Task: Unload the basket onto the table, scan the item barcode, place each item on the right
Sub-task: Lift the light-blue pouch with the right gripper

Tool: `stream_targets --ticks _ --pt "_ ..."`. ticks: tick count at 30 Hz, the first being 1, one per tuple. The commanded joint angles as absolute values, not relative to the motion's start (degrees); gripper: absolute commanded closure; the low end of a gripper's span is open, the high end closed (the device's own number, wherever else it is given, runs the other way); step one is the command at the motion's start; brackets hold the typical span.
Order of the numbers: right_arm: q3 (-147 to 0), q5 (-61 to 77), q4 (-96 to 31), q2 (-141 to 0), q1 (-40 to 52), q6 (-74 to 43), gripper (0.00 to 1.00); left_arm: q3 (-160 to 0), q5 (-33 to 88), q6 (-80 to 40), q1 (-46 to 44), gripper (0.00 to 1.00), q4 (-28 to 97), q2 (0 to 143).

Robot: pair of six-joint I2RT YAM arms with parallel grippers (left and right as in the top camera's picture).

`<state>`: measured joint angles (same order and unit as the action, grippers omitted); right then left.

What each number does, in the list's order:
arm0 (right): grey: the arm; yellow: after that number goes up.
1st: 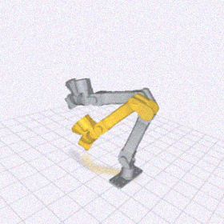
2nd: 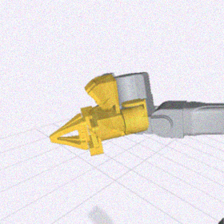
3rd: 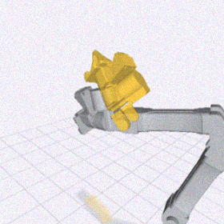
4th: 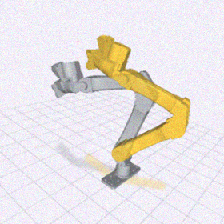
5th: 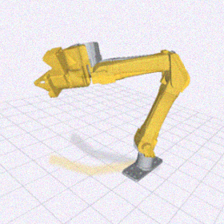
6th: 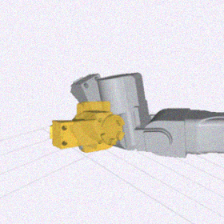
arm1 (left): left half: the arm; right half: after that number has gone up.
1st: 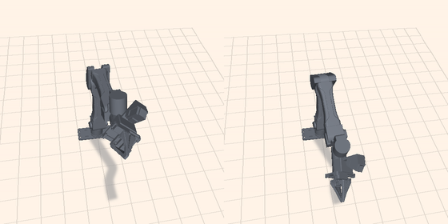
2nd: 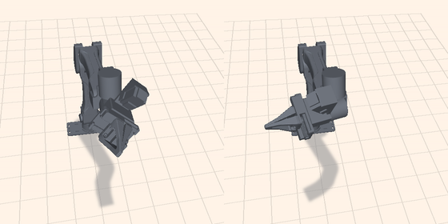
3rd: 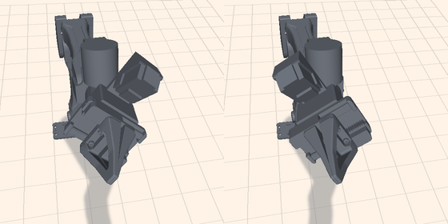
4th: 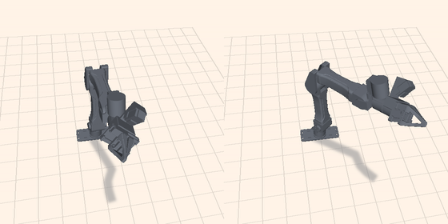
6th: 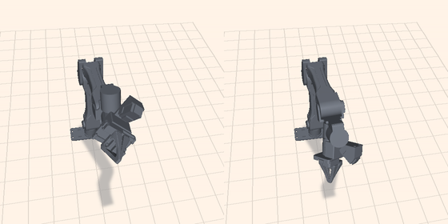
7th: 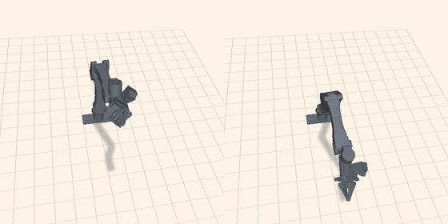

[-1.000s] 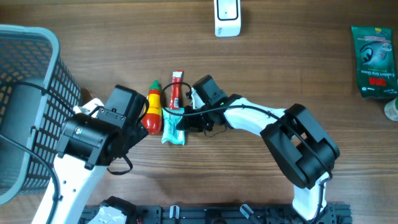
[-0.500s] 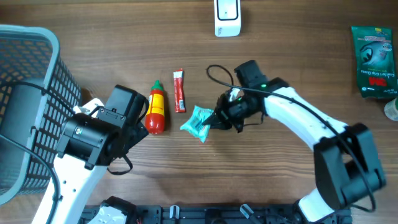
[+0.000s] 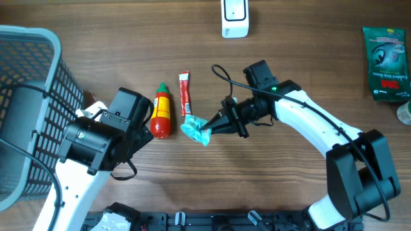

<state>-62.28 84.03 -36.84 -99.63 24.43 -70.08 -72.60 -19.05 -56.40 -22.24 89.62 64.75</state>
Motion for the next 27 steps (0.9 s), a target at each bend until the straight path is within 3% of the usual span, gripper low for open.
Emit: stream_targets --ticks 1,8,16,21,27 --pt "-62.3 92.99 -36.71 -98.61 24.34 -74.17 0.96 -72.77 -20.21 -55.9 -22.5 0.0 89.65 64.18" --pt "-62.3 92.44 -37.43 -98.61 22.68 -79.46 0.96 -72.77 -20.21 -55.9 -22.5 0.0 89.62 64.18" --pt "-62.28 88.64 -27.7 -98.63 21.87 -117.54 0.93 -72.77 -20.21 -55.9 -22.5 0.0 89.65 64.18" --pt "-62.35 90.39 -27.46 -98.67 18.04 -118.52 0.95 -72.77 -20.21 -55.9 -22.5 0.0 89.65 64.18" --pt "-62.35 80.2 -45.12 -99.04 8.67 -118.48 0.95 -72.77 -20.21 -55.9 -22.5 0.0 89.62 64.18"
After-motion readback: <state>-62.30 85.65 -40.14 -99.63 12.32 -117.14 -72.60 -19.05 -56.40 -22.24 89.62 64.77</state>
